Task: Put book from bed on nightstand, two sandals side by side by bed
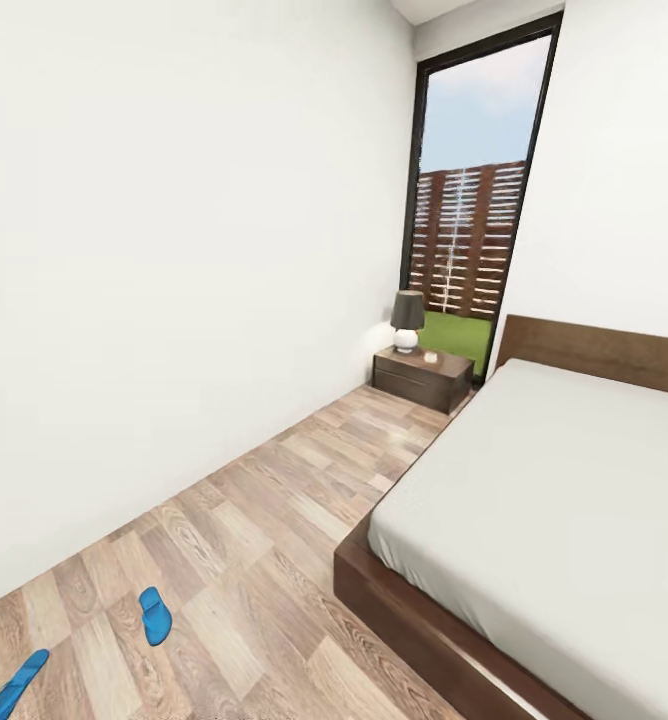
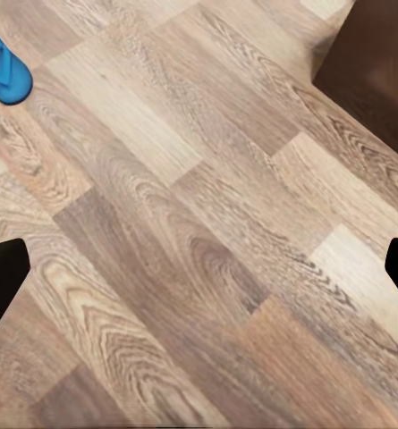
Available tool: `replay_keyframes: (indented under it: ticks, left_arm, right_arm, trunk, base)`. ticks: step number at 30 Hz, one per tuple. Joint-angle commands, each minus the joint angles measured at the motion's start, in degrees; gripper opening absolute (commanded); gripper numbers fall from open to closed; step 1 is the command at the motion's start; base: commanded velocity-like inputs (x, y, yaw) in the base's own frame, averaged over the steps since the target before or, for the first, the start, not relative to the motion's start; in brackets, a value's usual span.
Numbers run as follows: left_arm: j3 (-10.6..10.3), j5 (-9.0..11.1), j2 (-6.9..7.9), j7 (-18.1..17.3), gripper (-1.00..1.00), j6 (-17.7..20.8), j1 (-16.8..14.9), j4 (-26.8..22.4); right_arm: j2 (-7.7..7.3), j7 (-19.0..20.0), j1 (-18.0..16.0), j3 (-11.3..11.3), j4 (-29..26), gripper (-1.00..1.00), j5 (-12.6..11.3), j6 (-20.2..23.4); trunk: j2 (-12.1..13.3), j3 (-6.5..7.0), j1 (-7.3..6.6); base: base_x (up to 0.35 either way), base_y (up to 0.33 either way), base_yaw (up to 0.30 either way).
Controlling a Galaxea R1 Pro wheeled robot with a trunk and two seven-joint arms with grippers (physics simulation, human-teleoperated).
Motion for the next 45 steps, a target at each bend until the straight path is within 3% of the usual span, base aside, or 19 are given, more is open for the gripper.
replay_keyframes:
  ticks: [1,45]
  left_arm:
    - [0.03,0.45,-0.03,-0.06,1.0,-0.15,-0.04,0.04]
    - [0.03,0.48,-0.03,-0.06,1.0,-0.15,-0.04,0.04]
  right_arm:
    - [0.0,-0.08,-0.02,-0.04,0.02,1.0,0.0,-0.18]
    - [0.0,-0.08,-0.02,-0.03,0.02,1.0,0.04,-0.18]
  trunk:
    - [-0.03,-0.06,0.0]
    - [-0.03,-0.06,0.0]
  base:
    - [0.0,0.0,0.29]
    - [0.0,0.0,0.29]
